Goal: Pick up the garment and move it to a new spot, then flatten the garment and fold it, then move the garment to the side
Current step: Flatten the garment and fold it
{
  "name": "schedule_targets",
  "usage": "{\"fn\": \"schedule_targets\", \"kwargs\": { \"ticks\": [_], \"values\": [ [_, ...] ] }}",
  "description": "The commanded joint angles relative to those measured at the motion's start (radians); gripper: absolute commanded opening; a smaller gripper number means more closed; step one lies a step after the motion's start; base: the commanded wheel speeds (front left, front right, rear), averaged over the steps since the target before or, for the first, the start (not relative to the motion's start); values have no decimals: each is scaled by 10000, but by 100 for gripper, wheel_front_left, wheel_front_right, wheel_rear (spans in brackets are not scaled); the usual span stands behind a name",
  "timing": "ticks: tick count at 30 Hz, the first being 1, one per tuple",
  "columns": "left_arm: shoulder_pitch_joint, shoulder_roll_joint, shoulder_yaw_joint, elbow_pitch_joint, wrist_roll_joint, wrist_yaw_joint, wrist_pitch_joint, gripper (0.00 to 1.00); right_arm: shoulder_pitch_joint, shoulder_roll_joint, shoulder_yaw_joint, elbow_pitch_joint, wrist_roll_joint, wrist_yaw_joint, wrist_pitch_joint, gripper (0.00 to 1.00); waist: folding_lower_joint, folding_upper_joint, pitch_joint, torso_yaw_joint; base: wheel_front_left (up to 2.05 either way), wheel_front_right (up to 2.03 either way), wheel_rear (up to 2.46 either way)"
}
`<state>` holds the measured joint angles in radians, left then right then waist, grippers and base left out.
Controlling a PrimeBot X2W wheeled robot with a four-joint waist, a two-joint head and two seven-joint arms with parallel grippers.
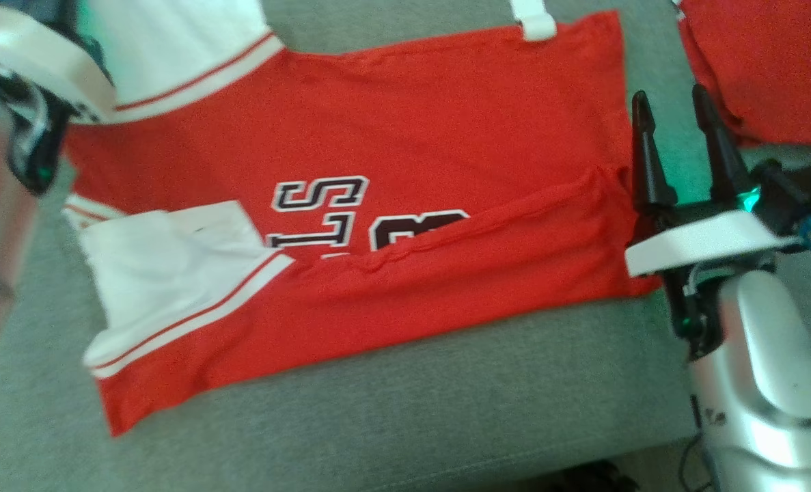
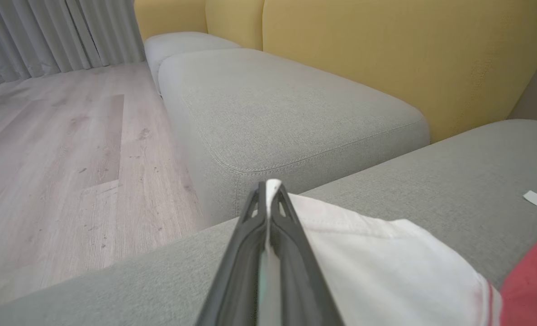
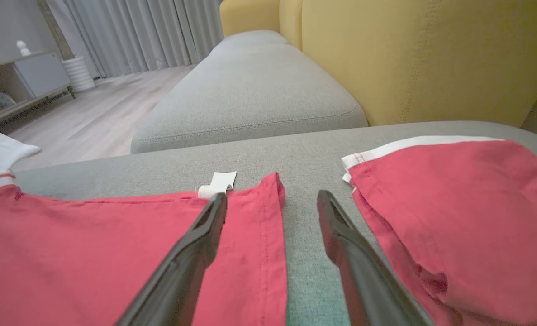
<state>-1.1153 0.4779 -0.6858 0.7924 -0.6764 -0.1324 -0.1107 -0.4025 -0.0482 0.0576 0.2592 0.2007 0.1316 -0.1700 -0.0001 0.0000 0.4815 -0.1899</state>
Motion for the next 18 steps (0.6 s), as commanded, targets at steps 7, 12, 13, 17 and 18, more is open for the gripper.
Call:
{"fn": "schedule_targets", "kwargs": {
  "ticks": [7, 12, 13, 17, 18],
  "values": [
    [1189, 311, -173, -1722, 235, 273, -688, 0, -1157, -154, -654, -206, -1219, -9, 2668, 100, 1, 0, -1037, 1399, 0, 0, 0],
    [2028, 431, -379, -3153, 233, 634, -510, 0, -1916, -572, -1073, 842, -1486, -9, 3799, 100, 1, 0, -1177, 1888, 0, 0, 0],
    [2163, 475, -406, -3442, 233, 719, -458, 0, -2081, -644, -1161, 1132, -1526, -9, 3939, 100, 1, 0, -1166, 1960, 0, 0, 0],
    [2602, 627, -496, -4496, 192, 1005, -185, 0, -2750, -915, -1500, 2398, -1785, -9, 4285, 100, 1, 0, -1060, 2198, 0, 0, 0],
    [2678, 656, -500, -4724, 159, 1061, -114, 0, -2900, -1030, -1538, 2716, -1979, -9, 4330, 100, 1, 0, -1020, 2246, 0, 0, 0]
  ]
}}
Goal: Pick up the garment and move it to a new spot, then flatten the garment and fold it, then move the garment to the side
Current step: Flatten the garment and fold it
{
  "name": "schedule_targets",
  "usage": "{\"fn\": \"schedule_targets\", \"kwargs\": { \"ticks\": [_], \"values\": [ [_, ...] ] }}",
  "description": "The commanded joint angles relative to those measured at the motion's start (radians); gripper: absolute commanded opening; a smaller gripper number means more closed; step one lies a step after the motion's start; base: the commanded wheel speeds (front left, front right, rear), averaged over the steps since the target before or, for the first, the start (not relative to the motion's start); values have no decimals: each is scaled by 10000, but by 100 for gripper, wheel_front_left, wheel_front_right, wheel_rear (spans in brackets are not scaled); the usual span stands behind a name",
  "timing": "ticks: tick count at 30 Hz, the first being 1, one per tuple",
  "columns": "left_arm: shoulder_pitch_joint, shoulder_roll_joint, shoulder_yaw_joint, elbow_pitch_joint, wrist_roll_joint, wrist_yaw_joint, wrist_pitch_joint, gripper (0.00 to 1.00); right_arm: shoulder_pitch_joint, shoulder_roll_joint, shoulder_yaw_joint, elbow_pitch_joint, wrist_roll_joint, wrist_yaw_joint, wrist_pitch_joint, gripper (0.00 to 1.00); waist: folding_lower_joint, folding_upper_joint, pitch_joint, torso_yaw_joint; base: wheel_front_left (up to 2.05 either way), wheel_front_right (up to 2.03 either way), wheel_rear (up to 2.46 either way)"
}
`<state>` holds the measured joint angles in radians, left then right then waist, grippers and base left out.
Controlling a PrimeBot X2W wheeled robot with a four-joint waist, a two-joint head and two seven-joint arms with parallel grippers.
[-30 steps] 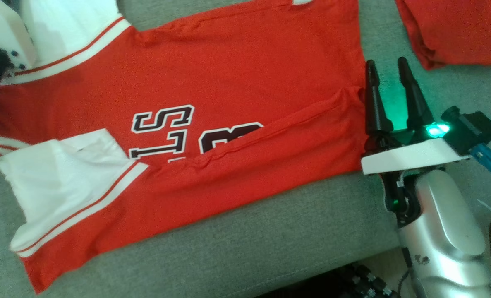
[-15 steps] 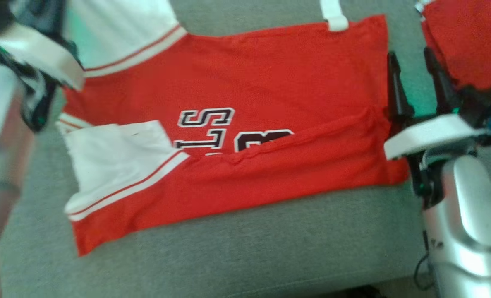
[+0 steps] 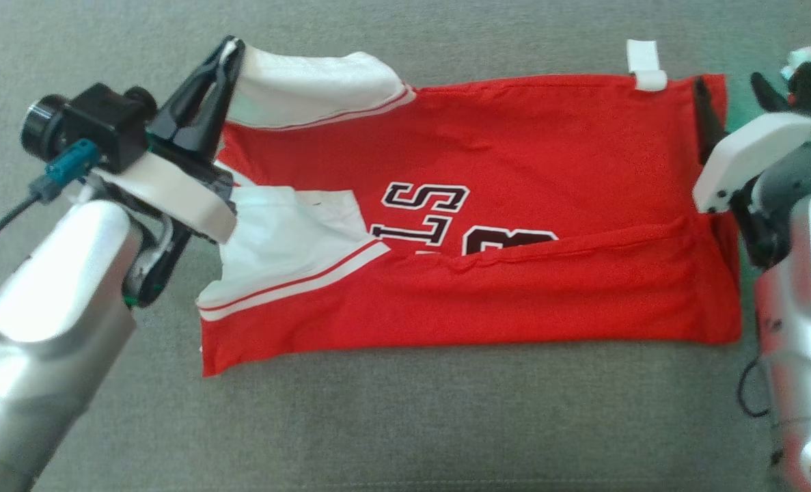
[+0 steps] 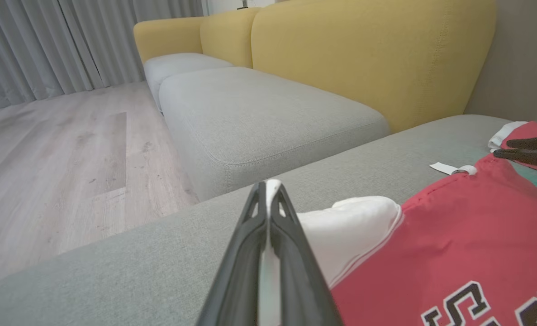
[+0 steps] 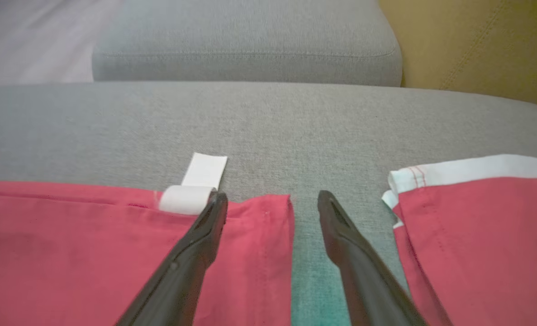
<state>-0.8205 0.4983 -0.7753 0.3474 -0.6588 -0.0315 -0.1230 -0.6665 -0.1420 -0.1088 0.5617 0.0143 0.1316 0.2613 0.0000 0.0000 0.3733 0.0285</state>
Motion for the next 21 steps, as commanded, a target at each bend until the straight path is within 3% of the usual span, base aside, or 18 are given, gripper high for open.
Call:
{"fn": "schedule_targets", "kwargs": {
  "ticks": [1, 7, 11, 12, 13, 14, 21],
  "values": [
    [-207, 464, 405, -481, -96, 79, 93, 0, -396, -218, 110, 12, -337, -9, 68, 100, 0, 0, 114, 116, 0, 0, 0],
    [-199, 552, 428, -1249, -129, 323, 336, 0, -1119, -520, -2, 1664, -934, -9, -19, 100, 0, 0, 400, 392, 0, 0, 0],
    [-250, 537, 424, -1367, -136, 385, 371, 0, -1462, -593, 606, 2561, -848, -9, -24, 100, 0, 0, 523, 469, 0, 0, 0],
    [-262, 526, 420, -1351, -135, 397, 372, 0, -1540, -647, 805, 2744, -809, -9, -34, 79, 0, 0, 529, 468, 0, 0, 0],
    [-272, 518, 417, -1319, -138, 406, 370, 0, -1615, -701, 985, 2925, -740, -9, -40, 33, 0, 0, 523, 461, 0, 0, 0],
    [-287, 514, 420, -1273, -145, 413, 372, 0, -1695, -772, 1171, 3080, -675, -9, -62, 0, 0, 0, 512, 446, 0, 0, 0],
    [-537, 647, 692, -699, -214, 579, 272, 0, -2553, -1072, 2090, 3389, 220, -9, -843, 0, 0, 0, 327, 145, 0, 0, 0]
  ]
}}
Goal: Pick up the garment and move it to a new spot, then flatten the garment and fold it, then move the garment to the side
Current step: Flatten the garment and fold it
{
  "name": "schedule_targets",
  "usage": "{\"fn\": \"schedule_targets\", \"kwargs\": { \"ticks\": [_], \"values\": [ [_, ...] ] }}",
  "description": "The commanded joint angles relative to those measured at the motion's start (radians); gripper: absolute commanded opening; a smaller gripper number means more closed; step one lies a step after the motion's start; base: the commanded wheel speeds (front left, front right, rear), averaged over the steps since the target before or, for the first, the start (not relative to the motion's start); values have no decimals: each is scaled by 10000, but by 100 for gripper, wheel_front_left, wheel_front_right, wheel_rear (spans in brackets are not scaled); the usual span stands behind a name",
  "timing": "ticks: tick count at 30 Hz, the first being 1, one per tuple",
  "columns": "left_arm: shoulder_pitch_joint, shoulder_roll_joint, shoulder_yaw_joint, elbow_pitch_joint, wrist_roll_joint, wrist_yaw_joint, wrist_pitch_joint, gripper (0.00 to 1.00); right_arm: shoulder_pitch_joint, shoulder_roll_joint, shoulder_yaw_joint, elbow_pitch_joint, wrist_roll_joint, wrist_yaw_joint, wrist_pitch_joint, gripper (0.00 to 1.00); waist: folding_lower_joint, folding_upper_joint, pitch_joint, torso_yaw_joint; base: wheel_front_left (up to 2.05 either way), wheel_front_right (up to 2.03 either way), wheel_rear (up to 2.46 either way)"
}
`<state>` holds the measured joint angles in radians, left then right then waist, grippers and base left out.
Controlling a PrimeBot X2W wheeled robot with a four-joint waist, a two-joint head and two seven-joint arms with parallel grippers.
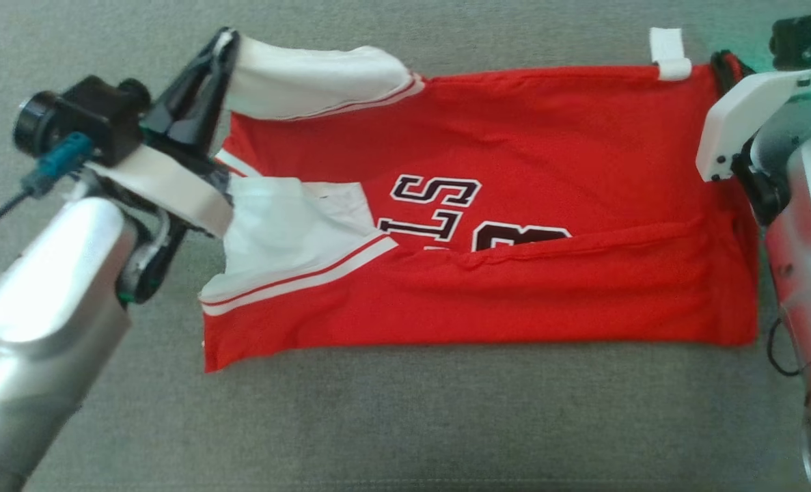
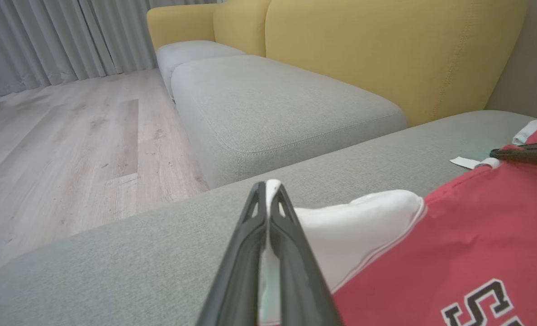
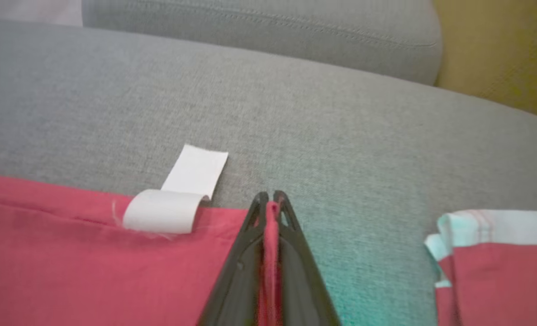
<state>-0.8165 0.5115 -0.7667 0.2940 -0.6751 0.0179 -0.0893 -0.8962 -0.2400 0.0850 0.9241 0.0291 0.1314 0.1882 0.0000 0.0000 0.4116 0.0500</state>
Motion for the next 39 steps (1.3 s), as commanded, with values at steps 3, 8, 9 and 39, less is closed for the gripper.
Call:
{"fn": "schedule_targets", "kwargs": {
  "ticks": [3, 8, 9, 39],
  "values": [
    [-866, 629, 792, 208, -84, 97, -110, 0, -669, -156, 604, -371, 667, -7, -524, 0, 0, 0, -110, -219, 0, 0, 0],
    [-1744, 691, 1100, 1039, -76, 49, -186, 0, -1404, -267, 1429, -749, 1856, -7, -1144, 0, 0, 0, -11, -415, 0, 0, 0],
    [-1963, 669, 1147, 1223, -66, 21, -211, 0, -1568, -294, 1548, -821, 2092, -7, -1258, 0, 0, 0, 28, -449, 0, 0, 0],
    [-2594, -826, 559, 4596, 335, -1294, -1698, 0, -1684, -1460, 4481, -18, 6000, -7, -2276, 0, 0, 0, -706, 203, 0, 0, 0]
  ]
}}
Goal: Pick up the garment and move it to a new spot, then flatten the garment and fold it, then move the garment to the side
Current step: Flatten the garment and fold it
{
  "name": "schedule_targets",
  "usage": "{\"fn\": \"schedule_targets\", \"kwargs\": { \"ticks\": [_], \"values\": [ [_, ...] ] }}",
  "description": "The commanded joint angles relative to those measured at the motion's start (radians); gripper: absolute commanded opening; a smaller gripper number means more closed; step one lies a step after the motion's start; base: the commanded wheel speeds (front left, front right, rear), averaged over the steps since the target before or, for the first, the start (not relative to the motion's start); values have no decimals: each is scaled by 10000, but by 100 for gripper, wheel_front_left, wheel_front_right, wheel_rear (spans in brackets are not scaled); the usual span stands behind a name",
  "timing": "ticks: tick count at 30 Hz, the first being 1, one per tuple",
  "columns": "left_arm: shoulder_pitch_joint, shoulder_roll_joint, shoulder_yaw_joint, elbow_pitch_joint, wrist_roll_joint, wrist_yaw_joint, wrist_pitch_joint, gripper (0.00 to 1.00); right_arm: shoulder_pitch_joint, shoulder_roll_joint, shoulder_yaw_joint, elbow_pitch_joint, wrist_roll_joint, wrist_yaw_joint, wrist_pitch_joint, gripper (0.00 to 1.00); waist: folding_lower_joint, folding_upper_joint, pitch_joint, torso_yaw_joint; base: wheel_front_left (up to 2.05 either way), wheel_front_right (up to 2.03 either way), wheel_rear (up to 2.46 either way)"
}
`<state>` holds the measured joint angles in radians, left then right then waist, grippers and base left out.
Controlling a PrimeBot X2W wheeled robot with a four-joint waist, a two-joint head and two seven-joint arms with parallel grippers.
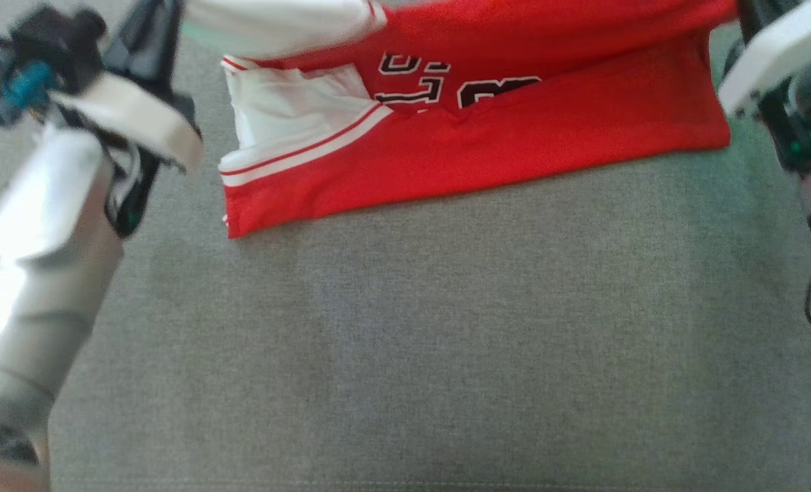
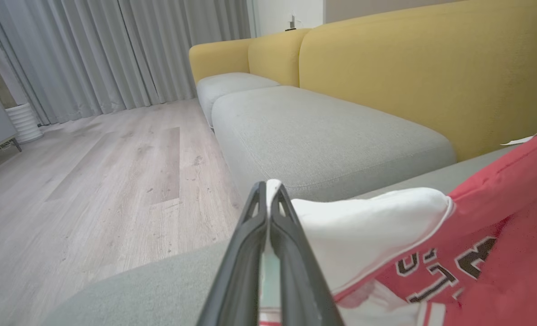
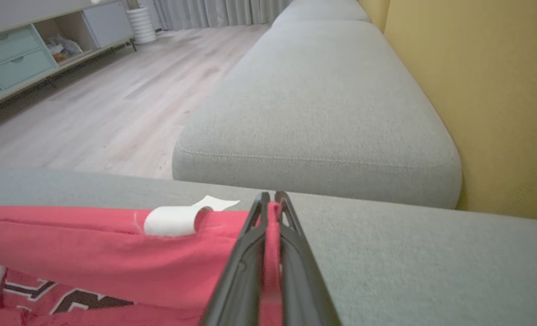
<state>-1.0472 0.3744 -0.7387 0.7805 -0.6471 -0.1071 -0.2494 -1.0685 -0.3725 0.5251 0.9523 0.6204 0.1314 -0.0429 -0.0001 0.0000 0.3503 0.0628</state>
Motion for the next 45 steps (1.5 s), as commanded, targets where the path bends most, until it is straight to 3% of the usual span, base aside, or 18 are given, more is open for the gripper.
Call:
{"fn": "schedule_targets", "kwargs": {
  "ticks": [1, 8, 15, 23, 24, 25, 27, 31, 34, 35, 40, 45],
  "values": [
    [-91, 605, 205, -393, 32, -65, -69, 0, 181, -260, 238, -332, 207, -7, 98, 0, 1, 0, -150, 104, 0, 0, 0],
    [1366, 1186, -507, -1747, -170, -162, 822, 0, 1083, -1151, 1541, -546, 721, -7, 626, 0, 1, 0, -397, 292, 0, 0, 0],
    [2499, 1709, -1206, -2986, -405, -184, 2055, 0, 1374, -2086, 3137, -700, 454, -7, 851, 0, 1, 0, -348, 409, 0, 0, 0],
    [2880, 1902, -1507, -3527, -594, -77, 2915, 0, 1214, -2513, 4570, -584, 563, -7, 1335, 0, 1, 0, -303, 324, 0, 0, 0],
    [2896, 1910, -1521, -3558, -586, -35, 2944, 0, 1163, -2504, 4623, -520, 561, -7, 1262, 85, 1, 0, -308, 304, 0, 0, 0],
    [2911, 1919, -1550, -3580, -557, 9, 2975, 30, 1166, -2433, 4664, -468, 672, -7, 1291, 100, 1, 0, -318, 282, 0, 0, 0],
    [2963, 1919, -1588, -3638, -525, 95, 2990, 100, 1127, -2302, 4779, -495, 884, -7, 1330, 100, 1, 0, -343, 227, 0, 0, 0],
    [2932, 1914, -1345, -3784, -460, 472, 2508, 100, 867, -2162, 4699, -430, 1360, -7, 1284, 100, 1, 0, -500, 94, 0, 0, 0],
    [2721, 1995, -1057, -3904, -48, 1029, 1677, 100, 525, -1745, 3821, -117, 2098, -7, 871, 100, 1, 0, -699, -38, 0, 0, 0],
    [2721, 1995, -1057, -3904, -48, 1029, 1677, 100, 525, -1745, 3821, -117, 2098, -7, 871, 100, 1, 0, -699, -38, 0, 0, 0],
    [2871, 1822, -118, -4206, -202, 2022, 317, 100, 149, -724, 2629, -55, 2776, -7, -455, 100, 1, 0, -1139, -317, 0, 0, 0],
    [3522, 1528, 1093, -4651, -413, 2865, -98, 100, 409, 344, 1880, -246, 2795, -7, -1895, 100, 1, 0, -1572, -601, 0, 0, 0]
  ]
}}
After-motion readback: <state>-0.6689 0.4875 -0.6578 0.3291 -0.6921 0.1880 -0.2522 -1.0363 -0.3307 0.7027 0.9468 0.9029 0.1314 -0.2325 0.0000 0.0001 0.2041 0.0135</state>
